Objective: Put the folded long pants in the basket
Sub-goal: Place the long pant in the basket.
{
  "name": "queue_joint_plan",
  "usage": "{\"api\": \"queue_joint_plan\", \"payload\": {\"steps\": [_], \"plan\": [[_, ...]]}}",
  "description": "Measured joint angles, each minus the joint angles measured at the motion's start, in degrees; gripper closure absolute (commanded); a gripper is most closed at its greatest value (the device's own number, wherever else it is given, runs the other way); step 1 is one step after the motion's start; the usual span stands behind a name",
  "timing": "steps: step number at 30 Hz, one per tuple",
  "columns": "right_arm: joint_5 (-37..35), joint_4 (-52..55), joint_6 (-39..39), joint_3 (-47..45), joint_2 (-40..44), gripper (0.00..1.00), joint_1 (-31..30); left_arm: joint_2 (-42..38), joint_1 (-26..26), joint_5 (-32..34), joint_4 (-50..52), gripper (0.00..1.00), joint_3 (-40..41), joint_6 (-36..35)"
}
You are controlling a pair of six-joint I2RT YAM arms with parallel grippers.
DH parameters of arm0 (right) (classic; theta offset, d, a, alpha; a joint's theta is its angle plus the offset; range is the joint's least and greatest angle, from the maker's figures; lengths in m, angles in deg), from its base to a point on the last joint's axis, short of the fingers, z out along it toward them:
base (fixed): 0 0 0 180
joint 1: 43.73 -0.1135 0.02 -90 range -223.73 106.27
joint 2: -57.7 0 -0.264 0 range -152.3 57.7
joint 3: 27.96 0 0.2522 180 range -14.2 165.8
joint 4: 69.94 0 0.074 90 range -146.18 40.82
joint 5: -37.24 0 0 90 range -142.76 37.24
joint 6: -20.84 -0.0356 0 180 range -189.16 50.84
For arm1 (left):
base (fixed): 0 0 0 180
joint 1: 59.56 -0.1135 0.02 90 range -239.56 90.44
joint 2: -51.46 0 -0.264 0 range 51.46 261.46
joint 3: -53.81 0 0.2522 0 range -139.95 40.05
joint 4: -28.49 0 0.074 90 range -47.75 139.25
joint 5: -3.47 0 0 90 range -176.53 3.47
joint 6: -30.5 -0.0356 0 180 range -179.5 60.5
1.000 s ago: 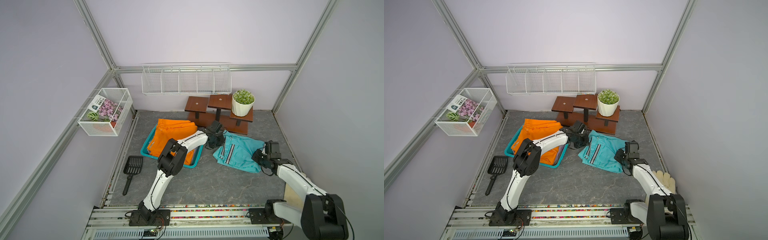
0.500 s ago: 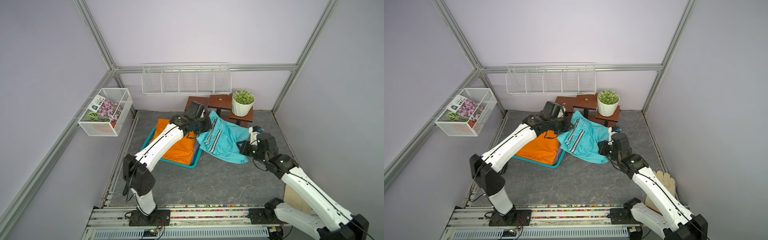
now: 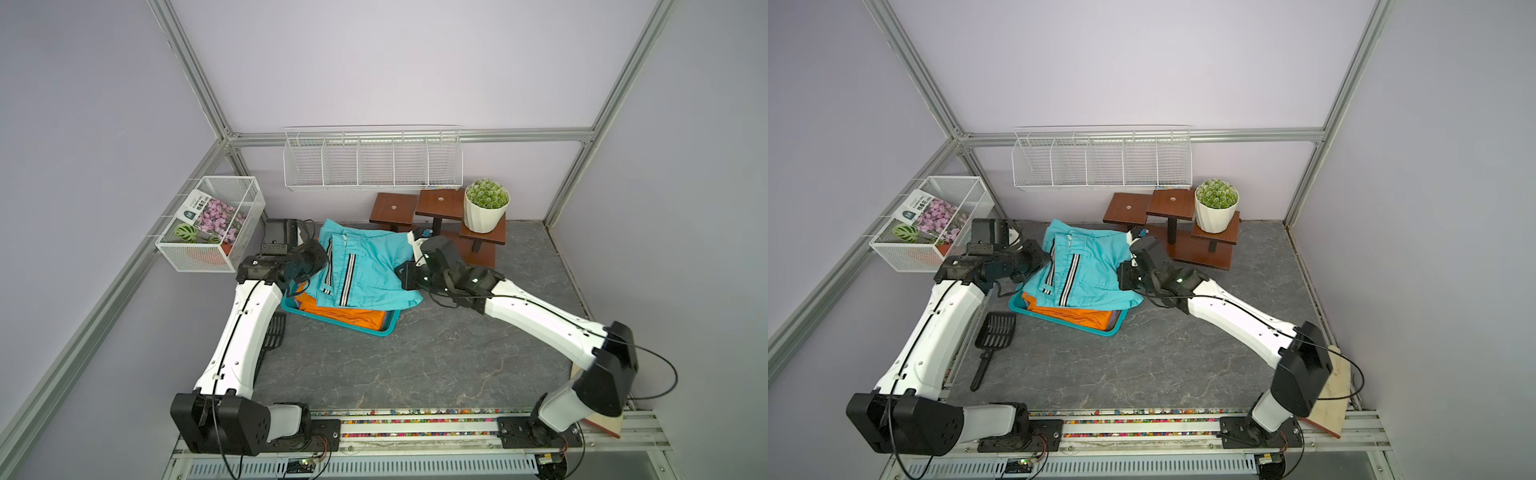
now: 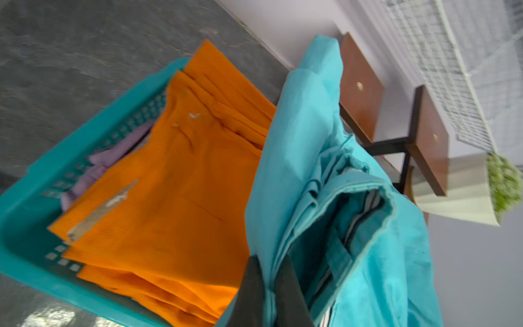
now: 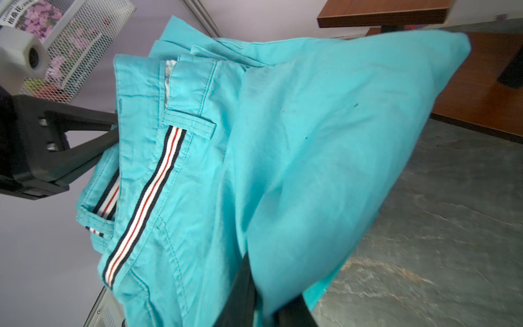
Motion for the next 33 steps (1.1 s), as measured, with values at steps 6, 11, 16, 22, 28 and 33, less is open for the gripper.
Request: {"api": "queue_joint_plan", "payload": {"steps": [6, 11, 16, 22, 28, 33], "plan": [[0.3, -0.4, 1.3, 7.2, -11.8, 1.0, -1.5, 2.5, -6.2, -0.1, -3.3, 1.0, 5.1, -0.5], [-0.1, -2.6, 1.2, 6.7, -17.9, 1.0, -1.8, 10.2, -7.8, -1.0, -7.4, 1.0, 5.8, -1.5], [-3.1, -6.6, 0.8, 2.6, -18.2, 1.0, -2.7, 18.0, -9.3, -1.5, -9.2, 1.0, 5.9, -2.8], [-4.9, -11.8, -0.2, -1.4, -17.6, 1.0, -3.5, 18.5, -9.7, -2.5, -9.6, 1.0, 5.9, -3.0], [-6.5, -8.3, 0.0, 1.3, -16.1, 1.0, -5.4, 19.1, -9.7, -3.4, -7.7, 1.0, 2.5, -3.0], [-6.1, -6.3, -0.9, 2.2, -12.6, 1.0, -7.5, 20.3, -9.3, -4.5, -7.0, 1.0, -0.6, -3.4]]}}
